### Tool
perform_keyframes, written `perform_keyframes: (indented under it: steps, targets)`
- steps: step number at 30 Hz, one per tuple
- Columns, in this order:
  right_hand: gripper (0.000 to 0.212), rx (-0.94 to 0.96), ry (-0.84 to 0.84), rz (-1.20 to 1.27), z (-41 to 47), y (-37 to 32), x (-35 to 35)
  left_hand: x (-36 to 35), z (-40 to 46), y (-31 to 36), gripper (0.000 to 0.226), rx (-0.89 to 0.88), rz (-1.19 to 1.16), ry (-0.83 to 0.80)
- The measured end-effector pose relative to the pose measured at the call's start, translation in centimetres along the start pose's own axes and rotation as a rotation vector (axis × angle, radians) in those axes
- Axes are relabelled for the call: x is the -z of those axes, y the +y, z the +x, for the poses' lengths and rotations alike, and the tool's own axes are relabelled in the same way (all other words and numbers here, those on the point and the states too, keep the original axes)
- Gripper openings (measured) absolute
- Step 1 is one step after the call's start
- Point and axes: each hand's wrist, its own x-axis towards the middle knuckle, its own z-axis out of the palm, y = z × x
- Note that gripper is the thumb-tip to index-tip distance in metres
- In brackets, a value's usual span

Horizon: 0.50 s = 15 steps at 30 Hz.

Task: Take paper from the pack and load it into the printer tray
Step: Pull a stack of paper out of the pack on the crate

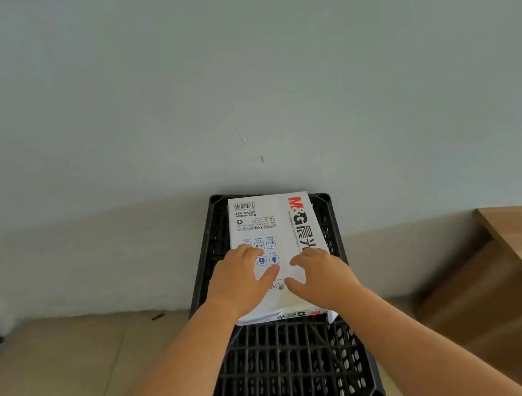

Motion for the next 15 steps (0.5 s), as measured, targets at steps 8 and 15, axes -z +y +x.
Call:
perform_keyframes:
  steps: [8,15]
  targets:
    - [0.026,-0.163,-0.176,0.025,1.5,0.3,-1.6,-1.3,0.0,-0.4,0.056,0.028,0.021,-0.004]
    - [0.023,-0.238,-0.278,0.019,3.1,0.2,-2.7,-2.2,-0.7,-1.0,0.056,0.045,0.027,-0.002]
